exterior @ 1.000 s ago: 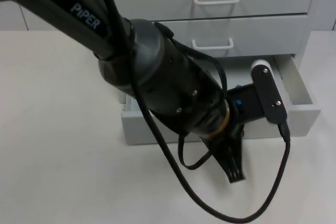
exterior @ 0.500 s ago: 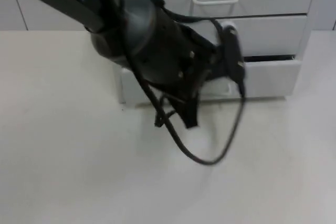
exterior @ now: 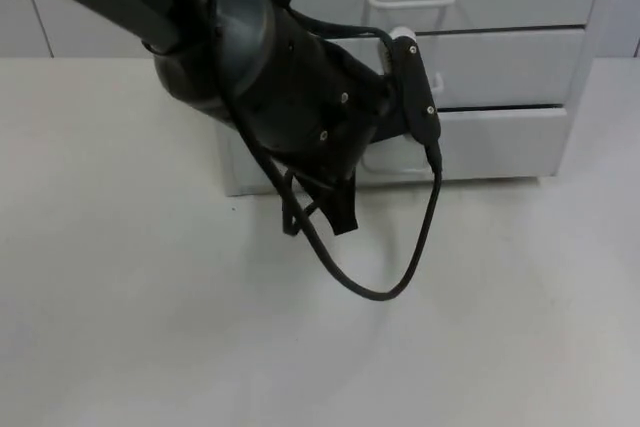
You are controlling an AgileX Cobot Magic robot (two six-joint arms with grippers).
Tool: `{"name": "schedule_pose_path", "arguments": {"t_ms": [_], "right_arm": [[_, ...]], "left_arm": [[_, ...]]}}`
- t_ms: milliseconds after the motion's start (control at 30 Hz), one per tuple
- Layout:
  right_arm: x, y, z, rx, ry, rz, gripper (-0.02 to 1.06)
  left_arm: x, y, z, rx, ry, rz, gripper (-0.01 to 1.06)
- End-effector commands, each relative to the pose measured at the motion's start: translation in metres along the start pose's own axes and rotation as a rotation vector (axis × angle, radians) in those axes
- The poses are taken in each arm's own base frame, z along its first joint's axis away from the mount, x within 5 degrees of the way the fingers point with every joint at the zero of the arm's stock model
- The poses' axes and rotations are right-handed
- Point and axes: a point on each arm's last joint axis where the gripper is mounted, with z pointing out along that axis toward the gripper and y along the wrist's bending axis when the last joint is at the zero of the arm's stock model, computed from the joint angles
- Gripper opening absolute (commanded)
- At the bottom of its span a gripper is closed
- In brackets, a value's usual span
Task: Open the drawer with the left hand, place the block into the drawer with the right hand, then close the drawer with the left hand.
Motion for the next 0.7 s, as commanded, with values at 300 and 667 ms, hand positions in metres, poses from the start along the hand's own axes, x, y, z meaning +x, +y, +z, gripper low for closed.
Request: {"name": "schedule_pose_path", "arguments": {"t_ms": [300, 667], "right_arm": [[-0.001, -0.001, 0.0, 0.003, -0.011, -0.001, 0.73], [-0.001, -0.001, 0.0, 0.008, -0.011, -0.008, 0.73]], "left_arm": [[0.008, 0.017, 0.016, -0.085, -0.039, -0.065, 0.0], [0.003, 0.001, -0.028, 0.215, 0.123, -0.15, 0.0]]}}
